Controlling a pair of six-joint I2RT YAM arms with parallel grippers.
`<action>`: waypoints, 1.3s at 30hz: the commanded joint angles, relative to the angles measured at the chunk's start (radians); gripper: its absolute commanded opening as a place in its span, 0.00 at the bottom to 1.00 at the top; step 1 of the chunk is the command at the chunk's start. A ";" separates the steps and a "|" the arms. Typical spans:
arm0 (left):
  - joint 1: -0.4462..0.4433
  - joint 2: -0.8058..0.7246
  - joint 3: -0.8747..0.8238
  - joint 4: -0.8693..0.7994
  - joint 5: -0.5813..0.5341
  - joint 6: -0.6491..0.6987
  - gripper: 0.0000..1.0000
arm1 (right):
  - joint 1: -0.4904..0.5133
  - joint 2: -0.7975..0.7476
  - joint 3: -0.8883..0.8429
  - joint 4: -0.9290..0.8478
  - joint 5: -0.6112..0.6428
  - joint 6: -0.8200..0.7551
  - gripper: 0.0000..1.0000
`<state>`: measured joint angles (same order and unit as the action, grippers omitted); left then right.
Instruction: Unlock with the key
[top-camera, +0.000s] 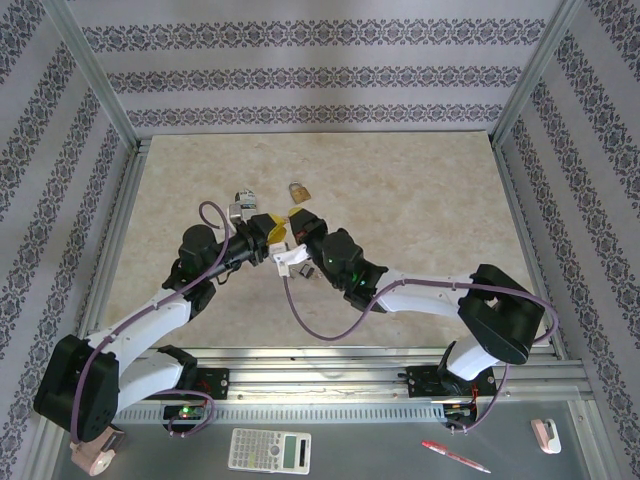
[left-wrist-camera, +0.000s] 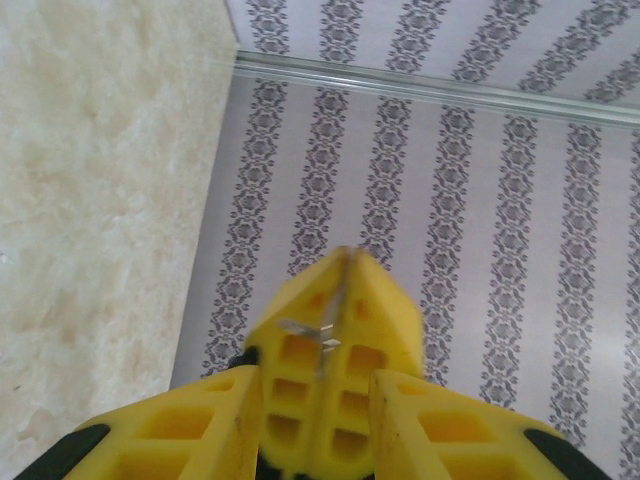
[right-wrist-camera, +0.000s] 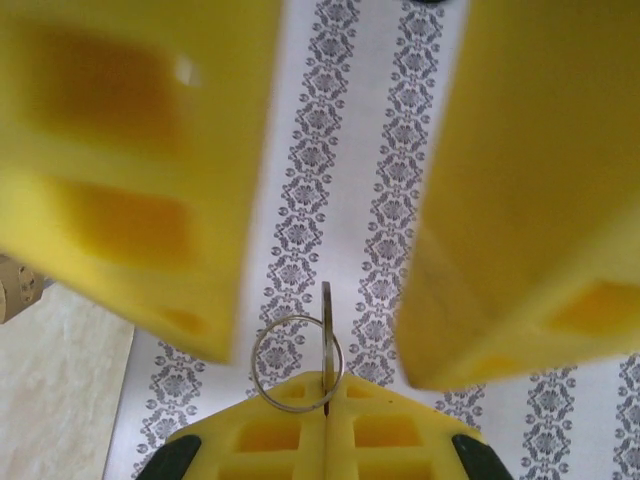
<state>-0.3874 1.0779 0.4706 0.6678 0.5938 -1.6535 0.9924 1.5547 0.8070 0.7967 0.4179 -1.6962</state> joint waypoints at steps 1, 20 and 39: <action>-0.014 -0.013 0.000 0.146 0.018 0.030 0.33 | 0.020 -0.010 0.014 0.006 -0.008 -0.015 0.00; -0.018 0.016 -0.014 0.174 0.041 0.022 0.12 | 0.033 -0.019 0.015 0.001 -0.004 -0.009 0.00; -0.015 0.036 -0.034 0.220 0.017 0.031 0.00 | 0.049 -0.034 -0.006 -0.014 0.001 0.024 0.00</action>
<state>-0.3916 1.1072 0.4358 0.8024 0.6121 -1.6394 1.0191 1.5452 0.8070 0.7971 0.4339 -1.6966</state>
